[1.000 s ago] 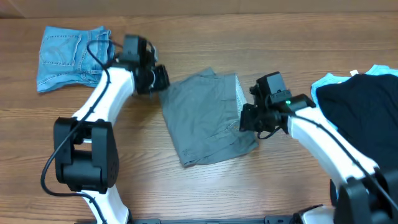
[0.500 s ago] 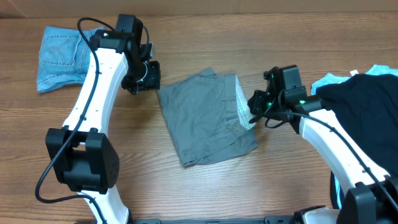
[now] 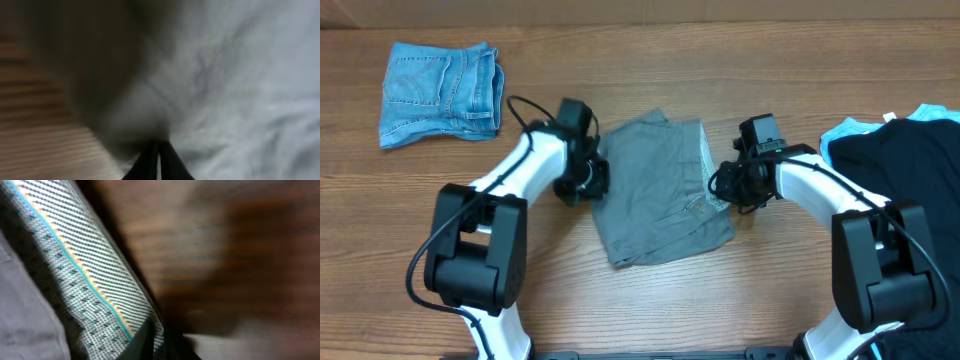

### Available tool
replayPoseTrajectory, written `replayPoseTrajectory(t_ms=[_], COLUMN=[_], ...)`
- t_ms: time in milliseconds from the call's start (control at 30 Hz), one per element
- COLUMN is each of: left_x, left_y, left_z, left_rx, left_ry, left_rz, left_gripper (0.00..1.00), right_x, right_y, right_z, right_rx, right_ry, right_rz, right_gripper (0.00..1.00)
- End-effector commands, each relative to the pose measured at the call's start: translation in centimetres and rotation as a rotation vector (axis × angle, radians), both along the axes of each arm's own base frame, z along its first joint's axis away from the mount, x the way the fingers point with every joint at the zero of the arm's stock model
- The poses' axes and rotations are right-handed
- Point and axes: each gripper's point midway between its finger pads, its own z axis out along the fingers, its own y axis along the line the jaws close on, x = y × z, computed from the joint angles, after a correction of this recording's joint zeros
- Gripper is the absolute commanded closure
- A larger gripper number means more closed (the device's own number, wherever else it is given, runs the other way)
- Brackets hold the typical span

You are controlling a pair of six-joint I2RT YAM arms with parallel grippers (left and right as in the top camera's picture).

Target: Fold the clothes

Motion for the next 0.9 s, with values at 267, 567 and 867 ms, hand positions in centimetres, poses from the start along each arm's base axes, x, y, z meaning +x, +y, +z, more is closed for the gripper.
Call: replayPoseTrajectory(t_ms=[267,567,867], left_x=[7.5,8.8,-0.3], left_y=[-0.8,-1.5,-1.3], left_z=[0.7,8.6,7.9], left_rx=[-0.082,-0.092,-0.005], left_ry=[-0.287,-0.259,0.109], left_rz=[0.157,0.009,-0.016], left_gripper=[0.91,0.85,0.84], right_x=[-7.7,-3.3,-1.5], right_y=[-1.0,0.3,0.9], right_z=[-0.6,6.1,9.9], right_rx=[-0.067,-0.003,0.029], right_ry=[0.356,0.029,-0.125], right_rz=[-0.128,0.041,0.094], right_gripper=[0.96,0.93,0.86])
